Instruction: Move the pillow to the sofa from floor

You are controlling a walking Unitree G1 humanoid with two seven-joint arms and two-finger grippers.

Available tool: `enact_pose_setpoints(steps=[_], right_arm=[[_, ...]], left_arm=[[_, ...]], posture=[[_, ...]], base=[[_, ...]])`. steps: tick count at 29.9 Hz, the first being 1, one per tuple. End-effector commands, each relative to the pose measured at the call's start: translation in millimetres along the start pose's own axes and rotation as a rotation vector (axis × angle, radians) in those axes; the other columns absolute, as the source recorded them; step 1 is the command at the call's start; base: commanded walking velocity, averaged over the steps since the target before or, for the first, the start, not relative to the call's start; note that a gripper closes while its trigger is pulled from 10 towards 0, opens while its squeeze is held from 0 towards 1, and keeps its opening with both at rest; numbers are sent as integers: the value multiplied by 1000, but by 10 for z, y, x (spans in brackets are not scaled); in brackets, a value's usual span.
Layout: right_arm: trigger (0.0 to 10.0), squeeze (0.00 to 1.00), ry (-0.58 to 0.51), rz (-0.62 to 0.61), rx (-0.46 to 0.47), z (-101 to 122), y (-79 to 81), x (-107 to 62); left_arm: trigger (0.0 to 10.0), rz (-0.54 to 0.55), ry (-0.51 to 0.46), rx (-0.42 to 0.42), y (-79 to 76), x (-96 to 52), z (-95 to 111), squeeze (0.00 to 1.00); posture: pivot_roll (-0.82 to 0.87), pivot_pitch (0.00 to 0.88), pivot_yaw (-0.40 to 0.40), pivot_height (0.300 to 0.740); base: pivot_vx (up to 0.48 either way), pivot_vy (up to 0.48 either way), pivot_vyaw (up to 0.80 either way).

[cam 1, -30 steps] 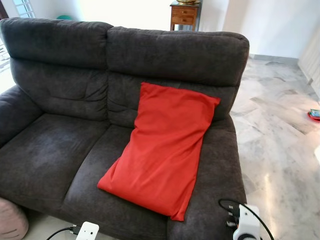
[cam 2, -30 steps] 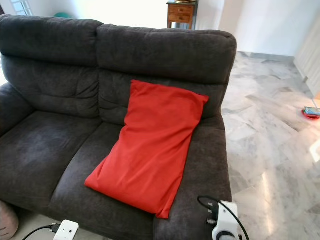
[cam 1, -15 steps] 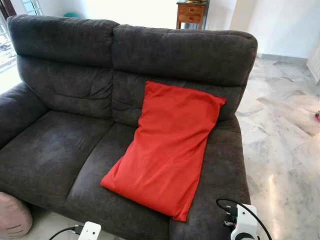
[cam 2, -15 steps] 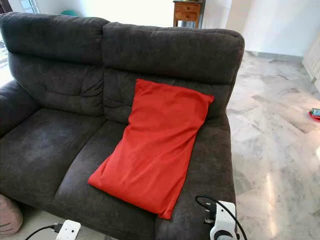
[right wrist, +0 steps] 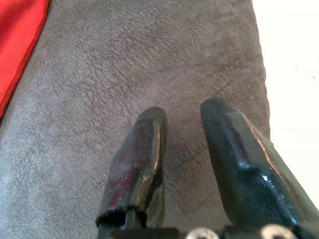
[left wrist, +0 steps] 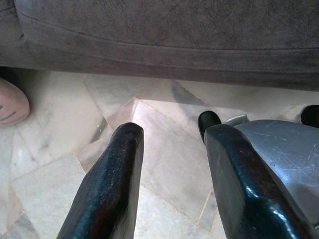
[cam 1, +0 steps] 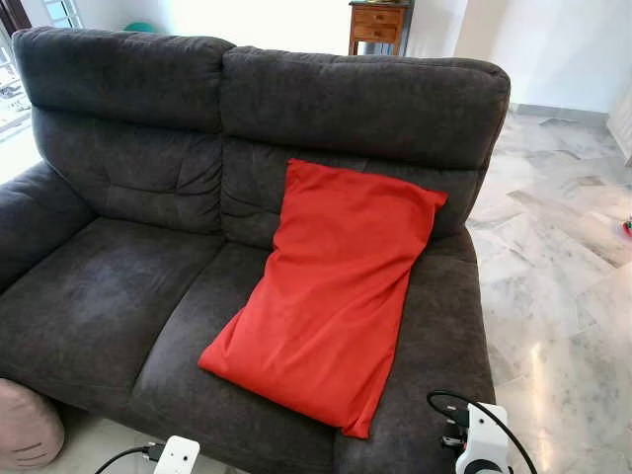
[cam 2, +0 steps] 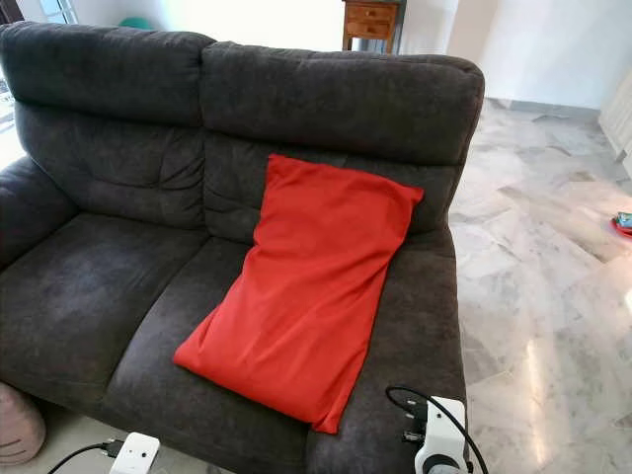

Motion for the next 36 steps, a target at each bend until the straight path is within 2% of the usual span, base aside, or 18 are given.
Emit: enact_pose_setpoints(steps=[1, 16, 36], right_arm=[[10000, 0, 9, 5, -4, -17, 22, 0], [10000, 0, 24, 3, -17, -47, 19, -7], [10000, 0, 41, 11, -33, -84, 45, -14]], left_arm=[[10000, 7, 12, -4, 41, -15, -51, 0], [10000, 9, -39, -1, -31, 27, 120, 0], [10000, 12, -32, 5, 64, -7, 27, 0]], posture=[[49, 15, -11, 740], [51, 17, -13, 740], [49, 0, -11, 740]], base=[[0, 0, 0], [-97, 0, 0], [-292, 0, 0]])
Point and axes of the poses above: a point about 5 cm out from each wrist's last joint towards the gripper, its own x axis pointing out of the wrist towards the gripper, its own z axis along the axis of the wrist's last joint, y = z × x, the point moved 3 cm from there along x, pointing out of the wrist towards the gripper, and after that the axes turned 11 degrees about x, right-handed, at the moved point
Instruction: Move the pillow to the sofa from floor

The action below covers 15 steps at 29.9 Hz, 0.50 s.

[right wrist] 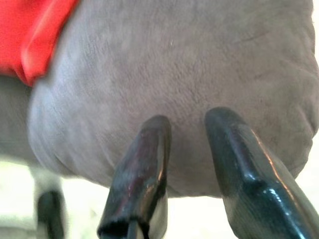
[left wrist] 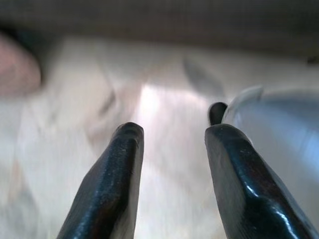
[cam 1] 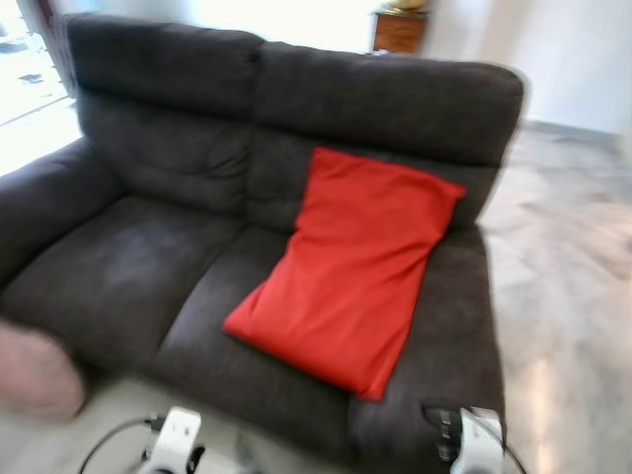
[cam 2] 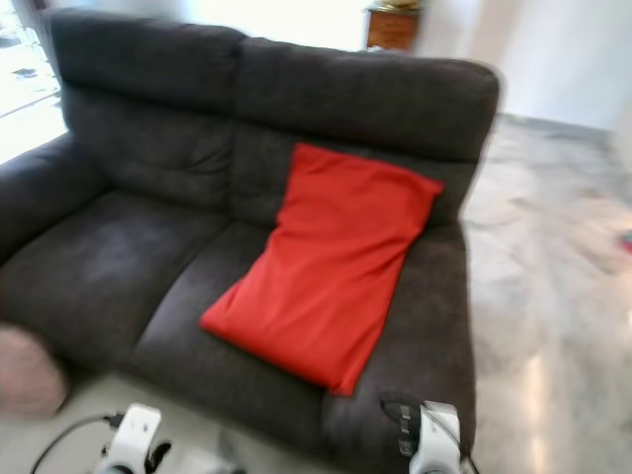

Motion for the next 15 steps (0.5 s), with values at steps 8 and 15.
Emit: enact_pose_setpoints(steps=[8, 15], right_arm=[[10000, 0, 23, -4, -8, -50, 5, -10], [10000, 0, 92, -49, -36, -152, -111, -33]], left_arm=[[10000, 16, 2, 6, 103, 13, 27, 0], [10000, -3, 9, 6, 51, 22, 35, 0]], posture=[[48, 9, -13, 740], [46, 16, -12, 740]], base=[[-67, 0, 0], [0, 0, 0]])
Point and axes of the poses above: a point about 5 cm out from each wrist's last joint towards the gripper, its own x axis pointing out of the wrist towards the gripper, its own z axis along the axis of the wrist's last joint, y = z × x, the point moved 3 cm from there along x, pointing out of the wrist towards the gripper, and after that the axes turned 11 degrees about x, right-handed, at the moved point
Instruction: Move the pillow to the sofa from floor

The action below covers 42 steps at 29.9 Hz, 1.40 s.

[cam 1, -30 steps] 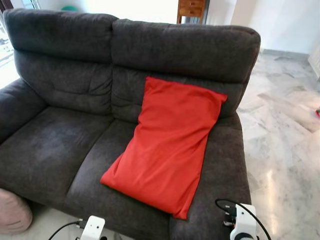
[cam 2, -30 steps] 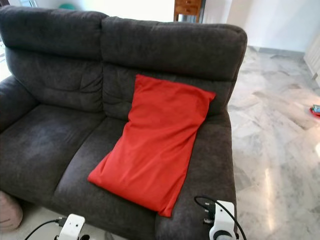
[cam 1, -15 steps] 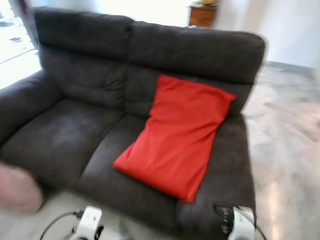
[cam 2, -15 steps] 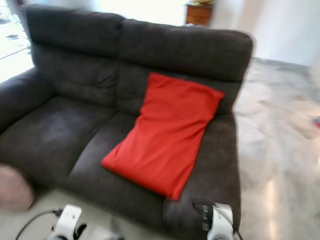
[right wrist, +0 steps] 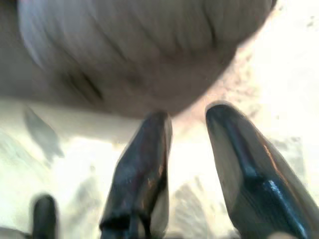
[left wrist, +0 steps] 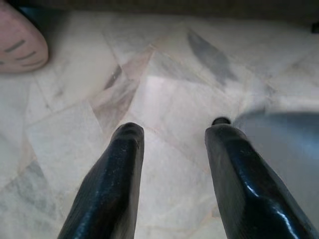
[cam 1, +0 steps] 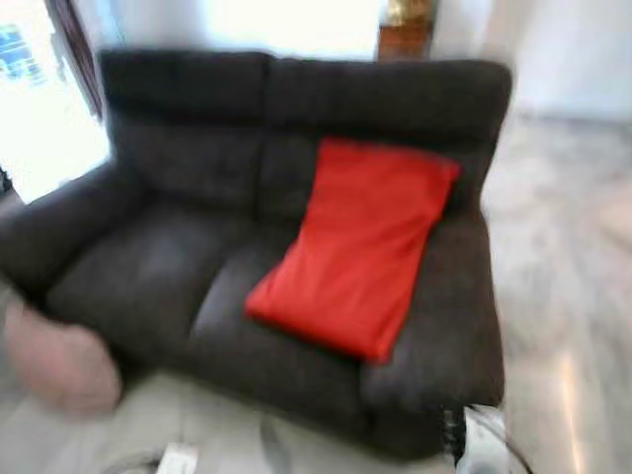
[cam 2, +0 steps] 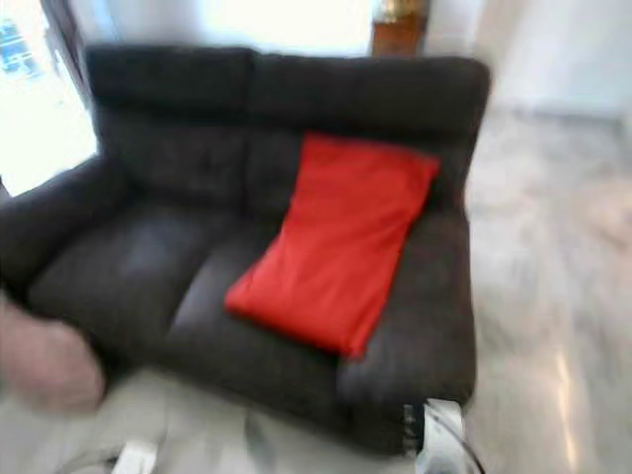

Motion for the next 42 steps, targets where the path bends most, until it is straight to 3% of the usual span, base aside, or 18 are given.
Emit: enact_pose_setpoints(steps=[1, 5, 14, 24, 34, 42], right_arm=[[10000, 0, 55, -13, -43, -43, -22, 9], [10000, 0, 164, -48, -93, -245, -135, -43], [10000, 0, 274, -78, -53, -475, -168, -120], [10000, 0, 239, -6, -61, -439, -24, -102], [10000, 0, 238, -18, -57, -438, -61, -104], [10000, 0, 209, -5, -62, -359, -14, -72]], left_arm=[[10000, -8, 12, 2, -21, 3, -10, 0], [10000, -10, 13, 3, -37, 6, -4, 0], [10000, -16, 18, 24, -34, -6, -35, 0], [10000, -21, 31, 35, 42, 1, -34, 0], [10000, -5, 23, 8, 33, 41, 67, 0], [10000, -6, 32, -2, -2, 33, 35, 0]], posture=[[43, 23, -9, 740], [40, 24, -7, 740], [21, 41, 25, 740], [0, 57, 50, 740], [31, 45, 26, 740], [31, 45, 25, 740]], base=[[0, 0, 0], [0, 0, 0], [0, 0, 0], [0, 0, 0], [0, 0, 0], [0, 0, 0]])
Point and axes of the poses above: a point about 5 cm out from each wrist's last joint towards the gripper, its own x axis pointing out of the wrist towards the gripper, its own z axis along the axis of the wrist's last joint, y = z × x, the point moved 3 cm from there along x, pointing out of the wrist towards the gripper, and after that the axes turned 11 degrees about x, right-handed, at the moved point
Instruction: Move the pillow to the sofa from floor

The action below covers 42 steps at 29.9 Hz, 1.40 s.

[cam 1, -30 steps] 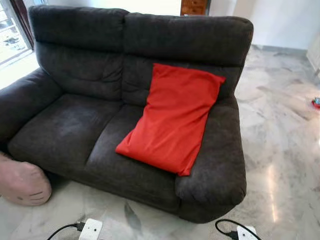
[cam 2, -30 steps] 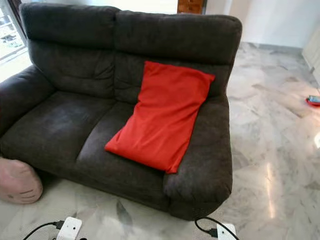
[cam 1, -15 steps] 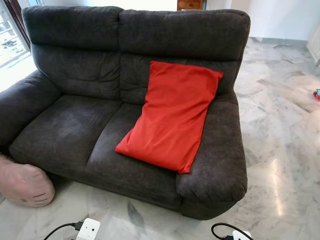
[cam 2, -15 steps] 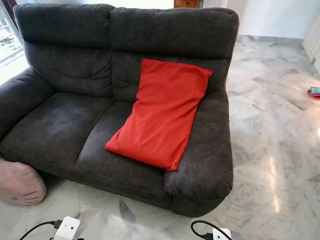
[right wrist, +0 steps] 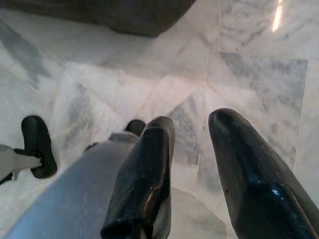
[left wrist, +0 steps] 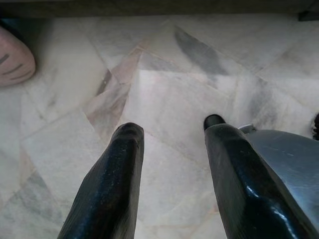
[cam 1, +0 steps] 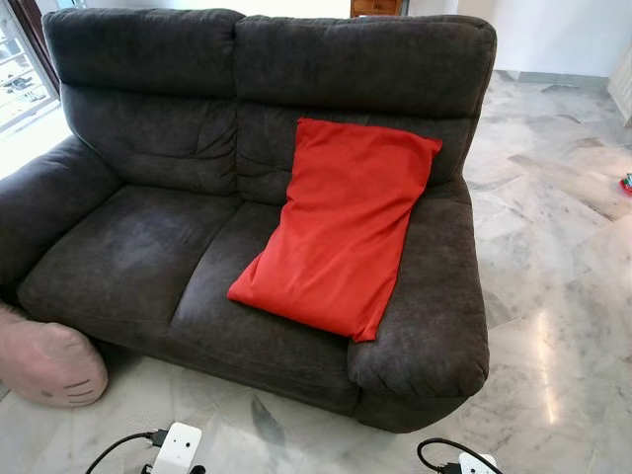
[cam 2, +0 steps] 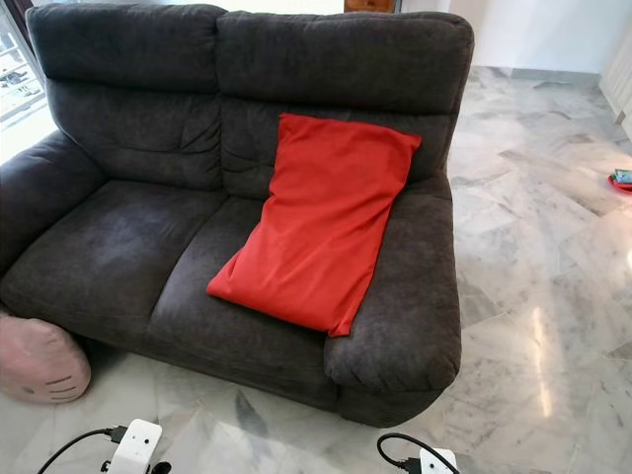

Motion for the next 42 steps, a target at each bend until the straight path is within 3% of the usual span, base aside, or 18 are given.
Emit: enact_pose_setpoints(steps=[1, 8, 42], right_arm=[[10000, 0, -9, 8, 8, 12, 26, 1], [10000, 0, -8, 8, 0, 17, 39, 3], [10000, 0, 6, 32, 1, -20, 74, -2]], left_arm=[[10000, 2, 40, -9, -28, -31, -125, 0], [10000, -2, 46, -9, -58, -40, -152, 0], [10000, -7, 27, -7, -25, -15, -71, 0]], posture=[[31, 45, 25, 740], [35, 35, 25, 740], [30, 46, 24, 740]], base=[[0, 0, 0], [0, 0, 0], [0, 343, 0]])
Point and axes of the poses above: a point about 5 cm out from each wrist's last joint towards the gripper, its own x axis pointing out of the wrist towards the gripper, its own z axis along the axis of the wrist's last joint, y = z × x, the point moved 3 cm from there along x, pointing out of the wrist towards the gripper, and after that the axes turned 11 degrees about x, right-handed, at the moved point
